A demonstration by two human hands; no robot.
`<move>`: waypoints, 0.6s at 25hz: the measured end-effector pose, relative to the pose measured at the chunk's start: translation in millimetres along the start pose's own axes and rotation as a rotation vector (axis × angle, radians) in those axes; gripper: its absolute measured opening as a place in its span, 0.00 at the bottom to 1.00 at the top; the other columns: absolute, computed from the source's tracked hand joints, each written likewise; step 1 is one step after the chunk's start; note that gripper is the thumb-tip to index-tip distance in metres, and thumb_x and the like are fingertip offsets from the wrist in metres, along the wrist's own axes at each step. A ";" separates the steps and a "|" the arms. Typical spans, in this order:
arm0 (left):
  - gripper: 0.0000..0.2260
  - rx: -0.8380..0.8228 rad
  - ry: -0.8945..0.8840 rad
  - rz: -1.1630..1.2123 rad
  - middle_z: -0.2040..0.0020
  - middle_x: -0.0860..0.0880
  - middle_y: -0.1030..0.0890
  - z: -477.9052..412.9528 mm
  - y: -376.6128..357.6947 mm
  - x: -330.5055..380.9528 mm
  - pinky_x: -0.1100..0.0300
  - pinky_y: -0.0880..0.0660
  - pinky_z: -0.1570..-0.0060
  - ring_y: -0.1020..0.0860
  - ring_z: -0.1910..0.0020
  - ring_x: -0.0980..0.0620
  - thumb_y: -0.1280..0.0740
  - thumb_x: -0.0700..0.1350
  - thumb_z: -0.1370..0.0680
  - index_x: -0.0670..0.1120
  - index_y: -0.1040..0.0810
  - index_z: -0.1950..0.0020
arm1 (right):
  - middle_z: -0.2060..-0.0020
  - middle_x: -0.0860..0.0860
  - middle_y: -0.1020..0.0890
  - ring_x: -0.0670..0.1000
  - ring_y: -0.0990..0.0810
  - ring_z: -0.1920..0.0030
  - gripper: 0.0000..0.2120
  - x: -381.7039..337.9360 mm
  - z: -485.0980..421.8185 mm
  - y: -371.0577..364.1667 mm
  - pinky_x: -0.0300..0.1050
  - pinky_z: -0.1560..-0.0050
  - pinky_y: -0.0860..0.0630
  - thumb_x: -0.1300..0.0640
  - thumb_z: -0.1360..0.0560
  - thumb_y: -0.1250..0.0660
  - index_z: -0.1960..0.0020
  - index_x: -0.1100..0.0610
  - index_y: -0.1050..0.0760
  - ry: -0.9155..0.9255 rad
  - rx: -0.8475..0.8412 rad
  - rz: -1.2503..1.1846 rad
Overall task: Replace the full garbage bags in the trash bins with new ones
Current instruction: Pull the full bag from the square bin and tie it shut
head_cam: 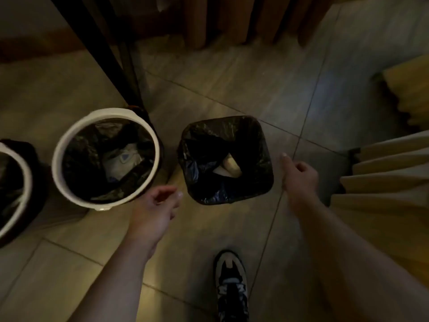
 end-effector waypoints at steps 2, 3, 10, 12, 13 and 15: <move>0.06 -0.056 -0.045 0.032 0.54 0.56 0.13 -18.8 -22.5 -13.6 0.57 0.19 0.52 0.15 0.52 0.56 0.25 0.51 0.22 0.63 0.15 0.49 | 0.75 0.45 0.24 0.41 0.26 0.74 0.19 21.3 -11.8 -13.0 0.37 0.75 0.29 0.38 0.25 0.26 0.67 0.49 0.22 0.070 0.057 -0.133; 0.06 -0.073 -0.098 0.022 0.53 0.57 0.13 -31.3 -32.2 -19.5 0.56 0.20 0.50 0.16 0.52 0.59 0.26 0.51 0.21 0.63 0.15 0.48 | 0.74 0.46 0.24 0.41 0.25 0.73 0.20 30.2 -18.4 -21.9 0.36 0.75 0.29 0.37 0.26 0.26 0.67 0.50 0.22 0.113 0.044 -0.143; 0.11 0.037 -0.320 -0.043 0.56 0.58 0.17 -79.2 -50.6 -28.5 0.62 0.24 0.58 0.19 0.58 0.65 0.26 0.47 0.21 0.62 0.24 0.47 | 0.64 0.46 0.14 0.48 0.14 0.58 0.18 50.3 -56.5 -43.5 0.46 0.59 0.18 0.34 0.33 0.27 0.57 0.48 0.18 0.136 0.066 -0.209; 0.20 0.030 -0.317 -0.068 0.52 0.59 0.17 -83.1 -50.9 -31.8 0.62 0.23 0.55 0.19 0.55 0.65 0.24 0.48 0.22 0.64 0.29 0.37 | 0.55 0.49 0.13 0.54 0.14 0.50 0.22 55.9 -58.6 -58.1 0.53 0.45 0.18 0.33 0.29 0.32 0.48 0.49 0.17 0.056 -0.029 -0.207; 0.25 0.030 -0.318 -0.099 0.50 0.60 0.18 -83.8 -51.7 -32.1 0.63 0.24 0.55 0.19 0.54 0.65 0.24 0.49 0.22 0.66 0.31 0.32 | 0.50 0.51 0.14 0.55 0.15 0.46 0.23 56.5 -58.7 -63.3 0.56 0.40 0.20 0.33 0.25 0.35 0.43 0.50 0.18 0.021 -0.076 -0.183; 0.26 0.054 -0.345 -0.143 0.50 0.62 0.18 -82.5 -53.3 -31.4 0.65 0.25 0.56 0.20 0.52 0.66 0.25 0.49 0.22 0.64 0.30 0.28 | 0.42 0.55 0.15 0.58 0.16 0.41 0.26 51.3 -55.4 -65.9 0.59 0.33 0.23 0.35 0.19 0.40 0.34 0.52 0.20 -0.048 -0.191 -0.174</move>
Point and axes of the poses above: each hand's wrist, its own z-axis away from the middle knuckle, its own y-axis out of the back of the hand, x = y × z, the point moved 5 cm from there along -z, towards the middle knuckle
